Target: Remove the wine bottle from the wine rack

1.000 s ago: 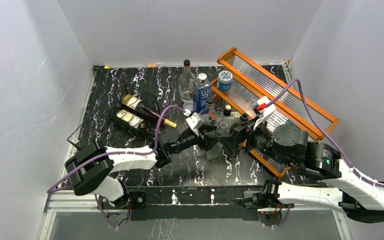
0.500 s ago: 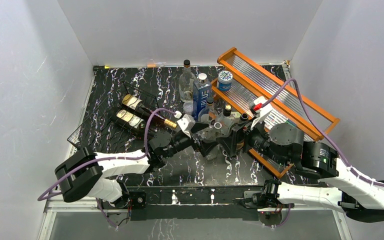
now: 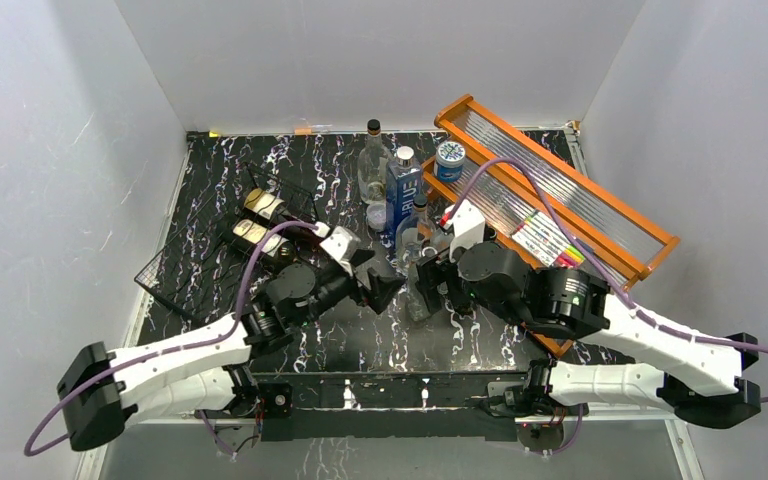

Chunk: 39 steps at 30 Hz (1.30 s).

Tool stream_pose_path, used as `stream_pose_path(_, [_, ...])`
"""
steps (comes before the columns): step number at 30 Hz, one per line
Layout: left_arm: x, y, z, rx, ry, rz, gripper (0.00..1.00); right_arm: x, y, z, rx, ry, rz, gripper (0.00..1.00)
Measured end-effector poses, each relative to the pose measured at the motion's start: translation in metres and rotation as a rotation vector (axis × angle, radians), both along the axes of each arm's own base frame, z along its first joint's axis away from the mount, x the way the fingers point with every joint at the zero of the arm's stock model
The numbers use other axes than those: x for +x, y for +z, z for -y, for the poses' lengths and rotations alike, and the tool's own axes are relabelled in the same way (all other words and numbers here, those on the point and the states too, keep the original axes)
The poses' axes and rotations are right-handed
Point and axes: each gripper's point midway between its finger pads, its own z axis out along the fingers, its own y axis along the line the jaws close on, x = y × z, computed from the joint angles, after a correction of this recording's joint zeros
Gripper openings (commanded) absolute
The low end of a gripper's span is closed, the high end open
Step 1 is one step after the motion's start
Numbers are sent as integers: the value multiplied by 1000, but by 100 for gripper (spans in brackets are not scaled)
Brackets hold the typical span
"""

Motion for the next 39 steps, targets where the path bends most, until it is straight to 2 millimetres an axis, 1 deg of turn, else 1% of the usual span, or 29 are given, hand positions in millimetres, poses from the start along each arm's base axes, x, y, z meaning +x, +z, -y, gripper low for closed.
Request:
stream_pose_path(2, [1, -3, -19, 34, 60, -22, 98, 4, -5, 1, -28, -20, 4, 87])
stream_pose_path(6, [0, 4, -55, 46, 171, -41, 98, 10, -6, 1, -53, -53, 19, 84])
stream_pose_path(9, [1, -1, -79, 80, 255, -74, 98, 17, -7, -1, -81, -86, 29, 82])
stream_pose_path(12, [3, -6, -96, 138, 321, -104, 98, 24, -14, -7, -121, -113, 29, 78])
stream_pose_path(14, [4, -3, -104, 168, 355, -118, 98, 28, -21, -9, -146, -128, 23, 75])
stream_pose_path(16, [5, 2, -110, 188, 378, -125, 98, 36, -29, -8, -170, -156, 8, 72])
stream_pose_path(19, [6, 10, -115, 212, 399, -132, 98, 50, -35, -3, -180, -203, -16, 69])
stream_pose_path(24, [7, 15, -118, 271, 418, -153, 98, 67, -35, 0, -136, -245, -42, 68])
stream_pose_path(27, [7, 11, -119, 311, 417, -165, 98, 70, -36, -5, -109, -237, -56, 63])
stream_pose_path(32, [5, 7, -120, 346, 409, -170, 98, 72, -37, -11, -89, -220, -67, 50])
stream_pose_path(34, [5, 9, -120, 351, 406, -166, 98, 72, -39, -12, -95, -214, -74, 44])
stream_pose_path(39, [4, 12, -120, 365, 395, -153, 98, 71, -40, -12, -98, -212, -79, 35])
